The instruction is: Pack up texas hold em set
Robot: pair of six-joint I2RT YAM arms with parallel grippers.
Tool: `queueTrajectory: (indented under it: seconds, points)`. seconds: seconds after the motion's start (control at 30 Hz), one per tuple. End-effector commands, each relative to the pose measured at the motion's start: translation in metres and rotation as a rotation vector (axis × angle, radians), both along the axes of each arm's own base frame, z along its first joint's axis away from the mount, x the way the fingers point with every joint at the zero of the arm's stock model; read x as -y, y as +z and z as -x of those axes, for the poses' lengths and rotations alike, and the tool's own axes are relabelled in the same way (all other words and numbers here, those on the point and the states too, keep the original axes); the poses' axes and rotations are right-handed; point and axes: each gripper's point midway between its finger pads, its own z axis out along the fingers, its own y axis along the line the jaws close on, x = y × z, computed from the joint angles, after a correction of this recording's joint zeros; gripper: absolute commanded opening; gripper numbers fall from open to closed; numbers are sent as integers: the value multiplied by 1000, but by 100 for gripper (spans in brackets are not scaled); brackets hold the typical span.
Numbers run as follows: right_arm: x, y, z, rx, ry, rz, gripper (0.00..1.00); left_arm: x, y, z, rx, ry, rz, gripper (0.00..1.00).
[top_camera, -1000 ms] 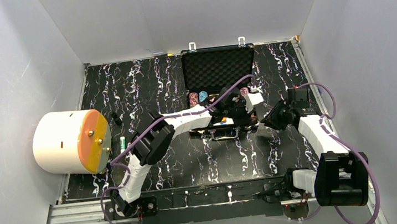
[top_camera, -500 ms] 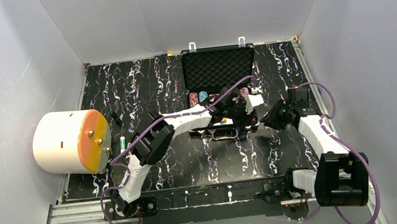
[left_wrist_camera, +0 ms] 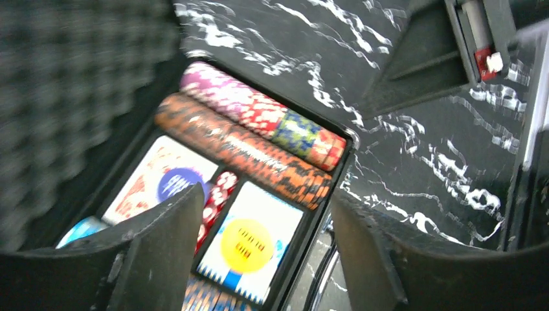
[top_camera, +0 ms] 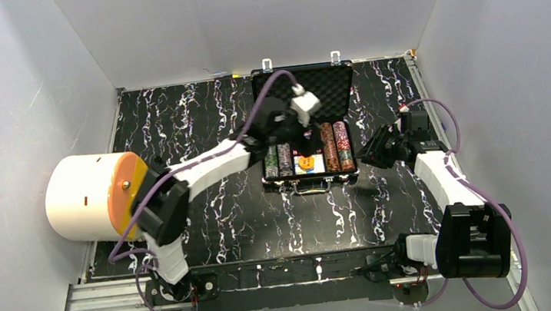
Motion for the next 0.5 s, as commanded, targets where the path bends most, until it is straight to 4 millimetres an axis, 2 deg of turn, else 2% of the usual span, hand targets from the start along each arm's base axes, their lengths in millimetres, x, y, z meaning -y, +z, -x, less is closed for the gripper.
queueTrajectory:
  seconds: [0.0,0.13,0.17,0.23,0.3,0.37,0.47]
  points:
    - [-2,30,-23,121,44,1,44,-62,67,-22,10,271,146,77]
    - [-2,45,-33,168,60,16,52,-120,70,-33,19,493,118,97]
    - [-2,50,-36,184,63,21,53,-133,71,-37,9,547,119,98]
    - [-2,61,-43,217,68,26,59,-155,73,-41,-23,615,133,98]
    - [-1,70,-51,248,68,30,65,-167,74,-40,-76,620,164,98]
    - [0,81,-60,283,60,38,72,-183,74,-48,-205,622,237,98]
    - [4,98,-80,339,41,52,77,-202,68,-65,-390,635,324,98]
